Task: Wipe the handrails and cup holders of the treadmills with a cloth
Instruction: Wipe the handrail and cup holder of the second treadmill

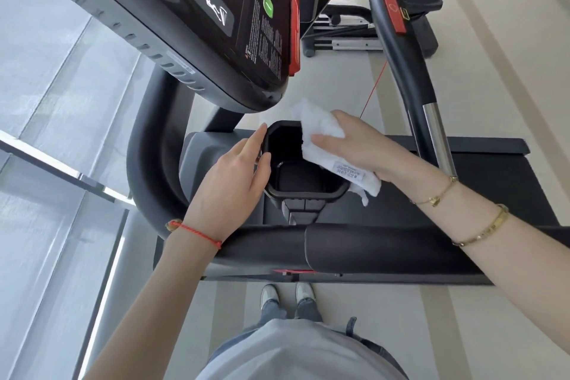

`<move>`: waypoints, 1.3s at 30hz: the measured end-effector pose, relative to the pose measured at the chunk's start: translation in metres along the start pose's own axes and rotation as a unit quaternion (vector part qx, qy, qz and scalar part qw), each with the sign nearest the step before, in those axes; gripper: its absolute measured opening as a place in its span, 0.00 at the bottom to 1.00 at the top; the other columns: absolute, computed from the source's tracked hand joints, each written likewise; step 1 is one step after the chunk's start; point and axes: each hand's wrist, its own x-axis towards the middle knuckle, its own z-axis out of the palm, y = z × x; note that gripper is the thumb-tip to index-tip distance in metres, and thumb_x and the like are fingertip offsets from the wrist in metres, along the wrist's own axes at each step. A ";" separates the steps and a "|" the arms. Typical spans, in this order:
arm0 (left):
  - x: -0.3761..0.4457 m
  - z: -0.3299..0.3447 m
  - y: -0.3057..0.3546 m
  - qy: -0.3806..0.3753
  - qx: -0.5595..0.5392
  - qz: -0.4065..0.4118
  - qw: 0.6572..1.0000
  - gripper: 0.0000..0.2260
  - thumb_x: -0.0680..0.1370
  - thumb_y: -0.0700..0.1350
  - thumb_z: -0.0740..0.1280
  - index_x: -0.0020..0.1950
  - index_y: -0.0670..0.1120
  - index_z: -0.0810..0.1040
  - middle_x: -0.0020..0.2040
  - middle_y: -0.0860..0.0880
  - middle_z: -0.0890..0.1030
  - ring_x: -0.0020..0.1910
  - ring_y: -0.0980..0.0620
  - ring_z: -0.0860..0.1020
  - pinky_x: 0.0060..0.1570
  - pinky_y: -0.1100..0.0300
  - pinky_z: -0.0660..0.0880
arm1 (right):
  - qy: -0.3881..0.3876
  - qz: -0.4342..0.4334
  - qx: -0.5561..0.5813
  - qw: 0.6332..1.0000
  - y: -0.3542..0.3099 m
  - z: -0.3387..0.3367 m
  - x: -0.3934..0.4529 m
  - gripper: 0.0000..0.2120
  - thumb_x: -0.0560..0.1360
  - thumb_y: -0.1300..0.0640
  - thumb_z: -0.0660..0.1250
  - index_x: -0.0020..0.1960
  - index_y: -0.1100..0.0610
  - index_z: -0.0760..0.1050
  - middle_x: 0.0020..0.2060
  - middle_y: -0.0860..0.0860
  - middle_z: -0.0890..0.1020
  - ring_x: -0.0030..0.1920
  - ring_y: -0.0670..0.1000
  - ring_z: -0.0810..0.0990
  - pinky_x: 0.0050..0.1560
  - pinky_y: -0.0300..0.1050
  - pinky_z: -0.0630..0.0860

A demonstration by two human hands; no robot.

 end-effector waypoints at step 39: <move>-0.004 -0.016 -0.015 -0.015 -0.036 0.012 0.999 0.19 0.83 0.39 0.57 0.74 0.47 0.69 0.60 0.52 0.80 0.56 0.53 0.78 0.56 0.69 0.70 | 0.035 -0.181 -0.423 0.887 -0.028 0.058 -0.080 0.23 0.80 0.42 0.39 0.53 0.53 0.67 0.40 0.45 0.72 0.42 0.46 0.75 0.41 0.39 0.67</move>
